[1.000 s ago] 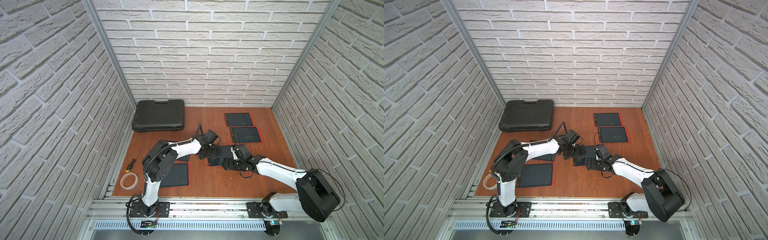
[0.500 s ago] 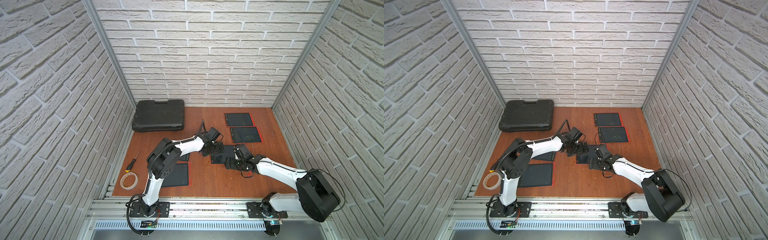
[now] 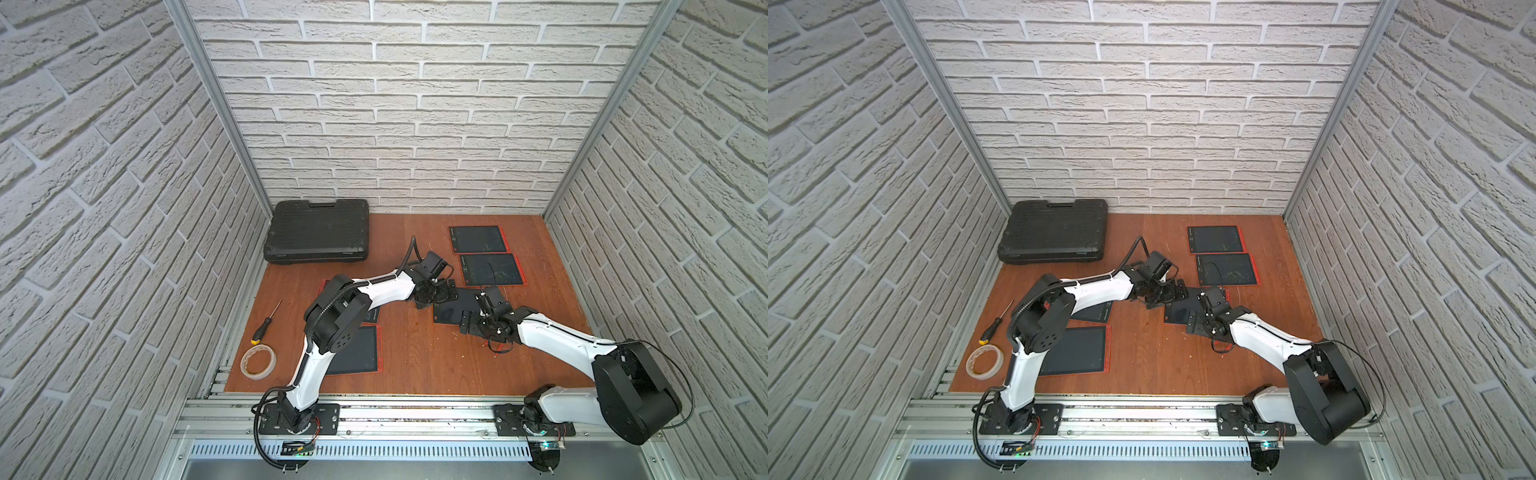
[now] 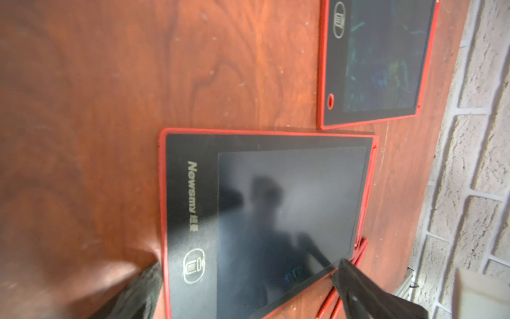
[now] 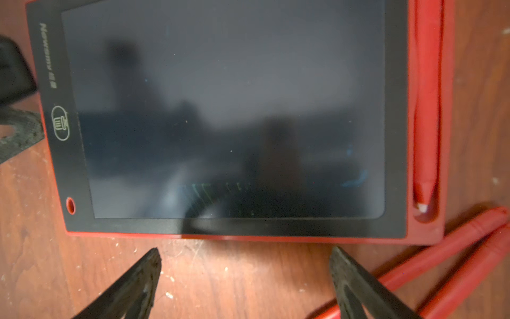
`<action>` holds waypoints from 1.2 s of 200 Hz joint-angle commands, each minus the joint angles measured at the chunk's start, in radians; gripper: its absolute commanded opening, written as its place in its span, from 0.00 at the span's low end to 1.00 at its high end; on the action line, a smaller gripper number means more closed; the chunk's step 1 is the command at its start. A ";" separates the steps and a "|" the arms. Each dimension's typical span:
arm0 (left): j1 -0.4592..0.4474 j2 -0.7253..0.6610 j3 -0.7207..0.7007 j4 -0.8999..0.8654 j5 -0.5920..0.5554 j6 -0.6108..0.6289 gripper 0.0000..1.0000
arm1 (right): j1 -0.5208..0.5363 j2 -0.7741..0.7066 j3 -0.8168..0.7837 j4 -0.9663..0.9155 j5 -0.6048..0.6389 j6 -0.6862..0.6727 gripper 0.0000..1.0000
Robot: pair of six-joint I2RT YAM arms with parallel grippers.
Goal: Place the stylus back onto the writing tablet
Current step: Move the writing tablet to the center of the board.
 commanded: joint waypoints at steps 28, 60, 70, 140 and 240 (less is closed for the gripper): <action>-0.011 0.025 0.007 -0.004 0.032 0.017 0.98 | -0.064 -0.011 0.030 -0.004 0.027 -0.035 0.94; -0.006 0.019 0.009 0.003 0.045 0.036 0.98 | -0.078 -0.007 0.037 -0.005 0.040 -0.049 0.94; -0.006 0.017 0.006 0.008 0.049 0.036 0.98 | -0.083 -0.005 0.043 -0.008 0.043 -0.053 0.94; 0.015 -0.034 -0.027 -0.030 0.040 0.070 0.98 | -0.085 -0.011 0.045 -0.002 0.026 -0.079 0.93; 0.136 -0.235 -0.110 -0.118 0.060 0.286 0.98 | -0.080 -0.044 0.002 0.021 -0.118 -0.091 0.95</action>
